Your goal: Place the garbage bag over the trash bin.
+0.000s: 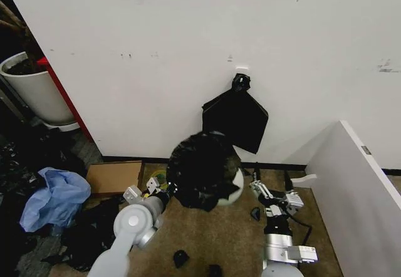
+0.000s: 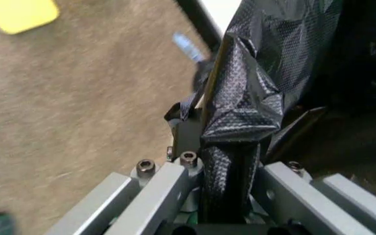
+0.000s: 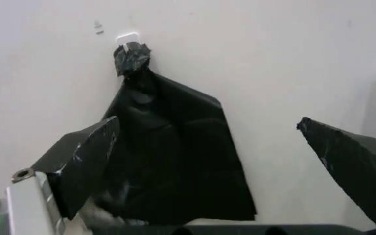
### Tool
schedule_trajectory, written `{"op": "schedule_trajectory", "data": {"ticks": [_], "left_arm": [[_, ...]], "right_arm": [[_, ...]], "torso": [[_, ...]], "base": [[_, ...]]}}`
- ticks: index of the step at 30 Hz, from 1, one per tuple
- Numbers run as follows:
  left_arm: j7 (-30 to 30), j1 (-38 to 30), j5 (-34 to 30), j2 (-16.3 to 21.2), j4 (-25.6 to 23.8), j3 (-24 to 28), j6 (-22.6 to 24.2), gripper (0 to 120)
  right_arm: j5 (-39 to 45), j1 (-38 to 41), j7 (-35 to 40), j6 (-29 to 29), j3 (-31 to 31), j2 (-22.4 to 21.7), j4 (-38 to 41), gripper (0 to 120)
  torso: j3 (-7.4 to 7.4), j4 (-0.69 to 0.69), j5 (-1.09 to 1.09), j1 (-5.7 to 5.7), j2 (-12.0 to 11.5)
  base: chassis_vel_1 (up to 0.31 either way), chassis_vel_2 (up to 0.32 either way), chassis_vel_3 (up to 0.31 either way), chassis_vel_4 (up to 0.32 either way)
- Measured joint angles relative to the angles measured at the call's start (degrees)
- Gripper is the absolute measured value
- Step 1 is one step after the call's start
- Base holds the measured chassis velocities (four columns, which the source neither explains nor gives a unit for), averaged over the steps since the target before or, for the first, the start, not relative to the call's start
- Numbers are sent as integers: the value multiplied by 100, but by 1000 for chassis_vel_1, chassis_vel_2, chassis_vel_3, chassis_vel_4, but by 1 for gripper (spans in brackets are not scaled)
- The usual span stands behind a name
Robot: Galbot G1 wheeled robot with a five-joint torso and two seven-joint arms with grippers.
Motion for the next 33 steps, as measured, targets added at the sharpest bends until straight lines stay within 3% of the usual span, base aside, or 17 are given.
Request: {"op": "schedule_trajectory", "data": {"ticks": [5,9,19,25,27,31,33], "left_arm": [[-56,114,448,169,-35,151,137,0],[-418,191,859,449,-293,276,652,0],[-583,156,1452,322,-83,428,927,1],[-489,323,1896,258,-192,388,920,27],[-488,357,1953,263,-231,367,914,30],[-488,563,2204,314,-507,278,878,43],[-546,863,2501,387,-955,231,808,54]], "right_arm": [[-23,-86,126,-87,3,10,56,100],[26,-20,215,-211,53,-11,108,100],[319,50,241,-551,31,-38,152,100],[413,90,238,-659,34,-57,175,100],[421,93,238,-678,34,-57,170,100],[450,92,236,-739,37,-39,144,100],[447,91,234,-744,48,-16,109,100]], "torso": [[0,-2,-2,0,0],[0,0,0,0,0],[0,-1,0,0,0],[0,-1,-1,0,0],[0,-1,-1,0,0],[0,-1,-1,0,0],[0,-2,-3,0,0]], "base": [[0,0,0,0],[0,0,0,0],[0,0,0,0],[0,0,0,0],[0,0,0,0],[0,0,0,0],[0,0,0,0]]}}
